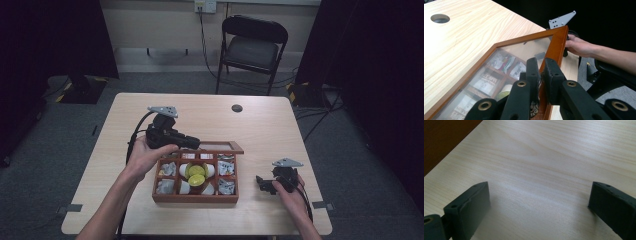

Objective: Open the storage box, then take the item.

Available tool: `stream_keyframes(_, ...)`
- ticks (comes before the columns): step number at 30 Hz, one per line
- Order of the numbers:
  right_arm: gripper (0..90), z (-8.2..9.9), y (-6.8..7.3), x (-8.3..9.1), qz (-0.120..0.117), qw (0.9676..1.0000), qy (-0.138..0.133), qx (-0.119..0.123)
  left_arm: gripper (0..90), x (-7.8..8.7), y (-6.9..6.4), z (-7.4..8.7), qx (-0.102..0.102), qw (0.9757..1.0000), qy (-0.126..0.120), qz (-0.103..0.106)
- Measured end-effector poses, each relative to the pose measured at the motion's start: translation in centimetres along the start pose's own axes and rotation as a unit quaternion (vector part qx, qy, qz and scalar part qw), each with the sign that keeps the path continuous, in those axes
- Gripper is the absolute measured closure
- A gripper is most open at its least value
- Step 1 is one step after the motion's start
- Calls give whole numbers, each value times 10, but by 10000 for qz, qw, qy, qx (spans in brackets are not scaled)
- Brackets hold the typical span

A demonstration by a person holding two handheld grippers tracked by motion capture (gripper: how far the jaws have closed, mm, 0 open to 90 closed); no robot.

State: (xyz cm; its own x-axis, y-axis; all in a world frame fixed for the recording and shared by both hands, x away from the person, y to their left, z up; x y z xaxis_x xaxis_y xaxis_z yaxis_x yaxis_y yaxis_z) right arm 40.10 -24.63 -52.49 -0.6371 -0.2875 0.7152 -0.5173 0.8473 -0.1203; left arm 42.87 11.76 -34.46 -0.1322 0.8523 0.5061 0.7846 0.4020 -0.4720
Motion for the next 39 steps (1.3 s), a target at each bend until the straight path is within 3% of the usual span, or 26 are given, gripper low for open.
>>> stream_keyframes(16, 30, 0, 0, 0, -8, 10000, -2, 1, 826, 1, 0, -2, -3, 10000, 20, -4)
stream_keyframes(18, 52, 0, 0, 1, -59, 10000, 14, 20, 826, 0, 0, -1, -7, 10000, 48, 9)
stream_keyframes(21, 186, -3, 1, 5, -96, 10000, 2, -7, 826, 0, 0, -2, 2, 10000, 48, 12)
stream_keyframes(22, 135, -5, 2, 6, -172, 9998, 2, -51, 826, 0, 1, -2, -4, 10000, 50, 12)
stream_keyframes(29, 149, -16, 13, 21, -439, 9981, -427, -28, 826, 0, 0, -1, 3, 10000, 56, 15)
stream_keyframes(32, 157, -22, 23, 33, -642, 9956, -684, 57, 826, 0, 1, -2, 14, 10000, 47, 3)
stream_keyframes(36, 185, -33, 41, 49, -1022, 9889, -1053, 224, 826, 1, 1, -3, 11, 10000, 19, -7)
stream_keyframes(39, 210, -38, 52, 55, -1223, 9850, -1176, 327, 826, 1, 1, -4, 10, 10000, 15, 0)
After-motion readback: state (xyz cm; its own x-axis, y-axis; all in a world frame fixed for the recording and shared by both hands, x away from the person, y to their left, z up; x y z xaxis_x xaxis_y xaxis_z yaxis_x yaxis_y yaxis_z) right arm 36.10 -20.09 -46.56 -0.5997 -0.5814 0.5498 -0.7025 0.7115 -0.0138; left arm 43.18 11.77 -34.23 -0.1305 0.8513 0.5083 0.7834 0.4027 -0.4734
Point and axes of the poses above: each handheld gripper's, and its own axes: x roughly backward along the jaws, z roughly out of its underside, y roughly to its left, the point moved 3 cm from there along -x, roughly forward along the jaws, and after that the axes turned 9 degrees about x, right-handed, at the moved point
